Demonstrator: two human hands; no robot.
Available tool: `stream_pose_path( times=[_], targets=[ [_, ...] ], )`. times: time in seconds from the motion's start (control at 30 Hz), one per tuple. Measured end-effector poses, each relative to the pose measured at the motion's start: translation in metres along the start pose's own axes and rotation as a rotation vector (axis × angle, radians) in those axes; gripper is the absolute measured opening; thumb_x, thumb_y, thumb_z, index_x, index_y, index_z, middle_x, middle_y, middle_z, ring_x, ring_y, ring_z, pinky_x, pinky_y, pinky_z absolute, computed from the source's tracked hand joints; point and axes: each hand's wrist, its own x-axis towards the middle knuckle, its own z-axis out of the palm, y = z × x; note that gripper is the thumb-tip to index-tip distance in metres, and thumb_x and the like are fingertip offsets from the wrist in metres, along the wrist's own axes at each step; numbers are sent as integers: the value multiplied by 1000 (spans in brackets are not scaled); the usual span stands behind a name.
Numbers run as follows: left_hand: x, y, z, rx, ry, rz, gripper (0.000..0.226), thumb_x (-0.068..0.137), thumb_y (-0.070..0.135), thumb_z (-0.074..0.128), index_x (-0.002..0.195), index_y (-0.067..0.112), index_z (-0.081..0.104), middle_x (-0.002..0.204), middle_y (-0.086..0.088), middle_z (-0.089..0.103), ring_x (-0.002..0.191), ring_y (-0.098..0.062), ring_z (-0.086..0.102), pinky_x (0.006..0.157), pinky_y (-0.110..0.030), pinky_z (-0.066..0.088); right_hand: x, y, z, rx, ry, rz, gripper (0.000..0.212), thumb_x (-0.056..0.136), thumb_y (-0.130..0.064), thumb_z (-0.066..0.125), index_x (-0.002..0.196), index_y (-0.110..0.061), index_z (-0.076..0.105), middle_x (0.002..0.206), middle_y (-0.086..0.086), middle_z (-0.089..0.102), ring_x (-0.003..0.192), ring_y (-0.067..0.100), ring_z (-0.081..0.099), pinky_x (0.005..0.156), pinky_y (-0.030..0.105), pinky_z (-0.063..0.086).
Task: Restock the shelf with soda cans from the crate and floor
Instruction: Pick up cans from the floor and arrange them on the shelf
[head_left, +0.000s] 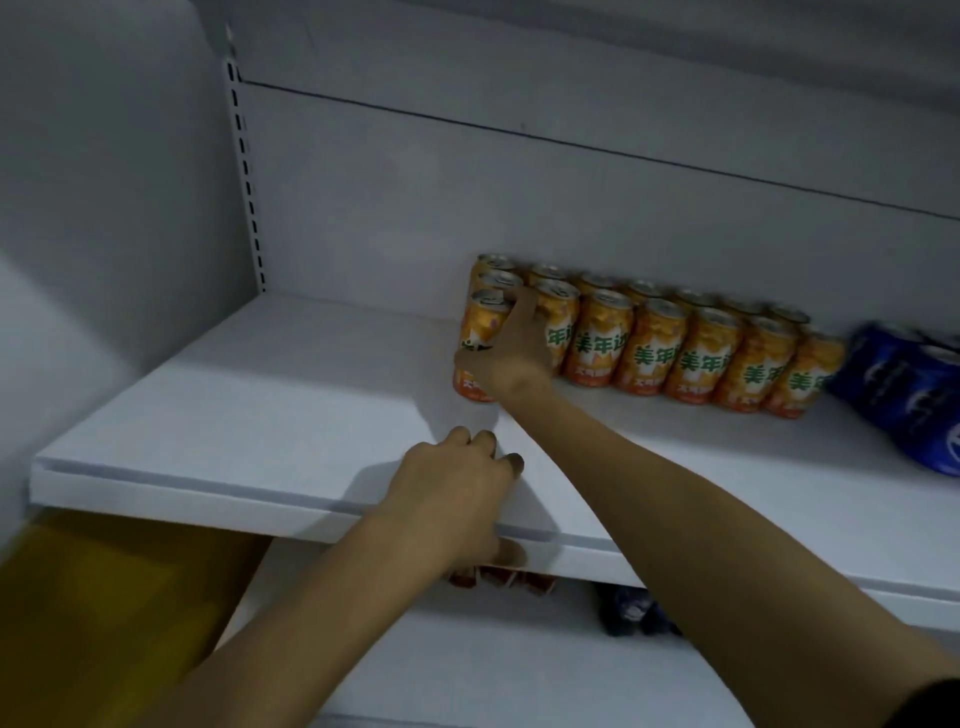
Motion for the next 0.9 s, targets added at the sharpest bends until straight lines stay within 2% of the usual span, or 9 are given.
stream_pose_path(
  times=[0.1, 0.23, 0.4, 0.5, 0.57, 0.67, 0.8, 0.9],
  targets=[
    [0, -1, 3, 5, 2, 14, 76, 80, 64, 58, 140, 23, 36, 130, -4, 44, 116, -23, 42, 74, -33, 36, -2, 3, -1, -9, 6, 0, 96, 74, -25, 77, 147, -14, 15, 140, 15, 37, 117, 32, 51, 86, 35, 46],
    [0, -2, 3, 7, 8, 21, 74, 81, 63, 57, 140, 23, 36, 129, -5, 44, 115, -23, 42, 72, -33, 35, 1, 4, -2, -11, 6, 18, 97, 73, -26, 79, 146, -16, 16, 142, 14, 33, 120, 32, 48, 90, 37, 45],
    [-1, -1, 2, 3, -46, 18, 76, 82, 64, 55, 142, 23, 33, 133, -5, 41, 118, -23, 40, 79, -35, 39, 2, 2, -5, -39, -24, 40, 96, 76, -27, 77, 147, -18, 13, 143, 14, 34, 122, 32, 49, 84, 33, 42],
    [-3, 0, -4, -16, -117, 17, 81, 78, 70, 56, 140, 23, 34, 134, -5, 41, 117, -22, 40, 85, -37, 42, 2, -7, -19, -107, -124, 57, 106, 75, -32, 79, 151, -17, 7, 147, 12, 33, 130, 31, 43, 99, 37, 41],
    [-3, 3, -10, -4, -175, 0, 87, 73, 78, 53, 137, 22, 37, 132, -5, 43, 113, -23, 43, 83, -37, 44, -2, -12, -39, -165, -196, 33, 108, 71, -37, 81, 151, -16, 11, 148, 10, 35, 134, 30, 40, 106, 39, 40],
    [2, 18, -20, 31, -233, -82, 95, 70, 86, 43, 139, 21, 36, 133, -7, 44, 115, -25, 45, 83, -38, 43, -19, -11, -81, -296, -308, -27, 95, 71, -37, 81, 144, -11, 26, 140, 9, 45, 129, 28, 45, 102, 35, 42],
    [14, 78, -27, -36, -58, -110, 82, 82, 77, 37, 143, 22, 36, 138, -8, 44, 122, -27, 44, 88, -40, 43, -66, 25, -152, -438, -377, 4, 80, 73, -37, 80, 135, -7, 40, 131, 8, 53, 117, 27, 53, 83, 31, 45],
    [20, 153, -24, -49, 38, 4, 71, 87, 70, 40, 140, 24, 39, 132, -7, 49, 120, -26, 46, 84, -39, 44, -114, 71, -220, -572, -383, 99, 82, 76, -42, 77, 138, -7, 37, 136, 12, 49, 119, 31, 50, 91, 37, 46]
  ],
)
